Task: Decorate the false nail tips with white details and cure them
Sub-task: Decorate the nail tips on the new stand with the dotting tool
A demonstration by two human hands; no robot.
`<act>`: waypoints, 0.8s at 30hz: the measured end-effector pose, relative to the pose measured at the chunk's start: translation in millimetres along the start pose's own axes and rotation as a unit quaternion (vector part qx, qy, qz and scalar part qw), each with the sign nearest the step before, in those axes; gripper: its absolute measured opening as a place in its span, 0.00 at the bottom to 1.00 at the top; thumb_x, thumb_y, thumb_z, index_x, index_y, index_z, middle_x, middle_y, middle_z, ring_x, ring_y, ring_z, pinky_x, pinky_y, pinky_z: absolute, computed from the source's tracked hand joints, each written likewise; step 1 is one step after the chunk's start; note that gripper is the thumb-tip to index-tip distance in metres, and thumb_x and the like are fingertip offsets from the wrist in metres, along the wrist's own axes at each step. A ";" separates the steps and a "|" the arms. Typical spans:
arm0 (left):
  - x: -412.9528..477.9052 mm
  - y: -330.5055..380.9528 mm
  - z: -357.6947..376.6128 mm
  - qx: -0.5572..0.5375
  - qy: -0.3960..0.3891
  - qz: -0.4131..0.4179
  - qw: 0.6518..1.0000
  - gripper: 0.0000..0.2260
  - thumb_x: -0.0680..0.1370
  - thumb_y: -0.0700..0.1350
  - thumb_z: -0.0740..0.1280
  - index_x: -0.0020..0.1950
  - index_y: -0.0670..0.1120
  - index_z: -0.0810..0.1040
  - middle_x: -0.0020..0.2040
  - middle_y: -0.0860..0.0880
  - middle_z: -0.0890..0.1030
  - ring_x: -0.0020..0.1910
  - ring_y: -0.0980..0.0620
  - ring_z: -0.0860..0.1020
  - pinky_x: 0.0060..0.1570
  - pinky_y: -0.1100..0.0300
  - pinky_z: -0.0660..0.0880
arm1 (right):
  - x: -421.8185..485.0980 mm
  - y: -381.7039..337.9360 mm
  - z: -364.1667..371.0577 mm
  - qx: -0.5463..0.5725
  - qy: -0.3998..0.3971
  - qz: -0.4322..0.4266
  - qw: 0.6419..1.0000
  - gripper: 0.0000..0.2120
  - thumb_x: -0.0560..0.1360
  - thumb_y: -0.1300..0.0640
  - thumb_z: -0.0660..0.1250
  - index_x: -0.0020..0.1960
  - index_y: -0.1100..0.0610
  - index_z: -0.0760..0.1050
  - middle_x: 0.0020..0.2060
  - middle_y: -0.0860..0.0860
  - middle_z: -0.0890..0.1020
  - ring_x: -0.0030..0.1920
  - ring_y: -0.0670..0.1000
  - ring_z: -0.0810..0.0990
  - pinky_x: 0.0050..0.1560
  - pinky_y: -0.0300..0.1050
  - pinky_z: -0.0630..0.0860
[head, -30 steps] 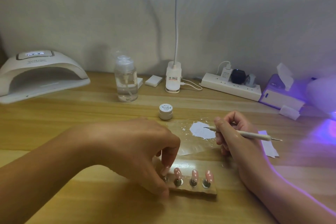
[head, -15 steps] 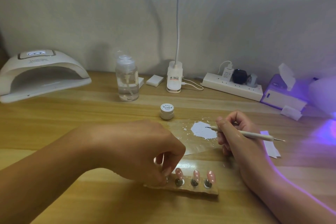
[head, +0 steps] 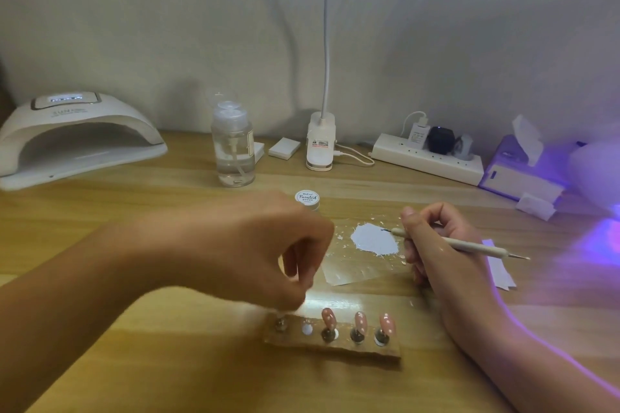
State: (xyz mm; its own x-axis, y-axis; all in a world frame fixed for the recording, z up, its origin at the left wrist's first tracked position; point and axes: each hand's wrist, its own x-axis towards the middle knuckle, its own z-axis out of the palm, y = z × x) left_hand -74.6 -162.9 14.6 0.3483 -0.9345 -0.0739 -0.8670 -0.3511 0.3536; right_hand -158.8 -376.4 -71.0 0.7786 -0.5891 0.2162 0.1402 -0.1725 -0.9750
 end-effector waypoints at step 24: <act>46.3 -51.7 71.6 -0.274 0.257 -0.034 0.926 0.03 0.75 0.50 0.73 0.46 0.55 0.87 0.36 0.57 0.82 0.31 0.59 0.72 0.33 0.68 0.68 | 10.7 2.2 -11.6 -0.129 -0.019 0.013 0.991 0.07 0.68 0.54 0.67 0.39 0.53 0.68 0.28 0.53 0.83 0.26 0.44 0.72 0.32 0.42 0.64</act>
State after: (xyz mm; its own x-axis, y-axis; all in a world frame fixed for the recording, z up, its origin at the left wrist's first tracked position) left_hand -39.1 -192.3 -73.9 0.6408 -0.7104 0.2911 -0.5754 -0.1934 0.7947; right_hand -157.3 -392.3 -70.2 0.8034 -0.5662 0.1843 -0.0368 -0.3562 -0.9337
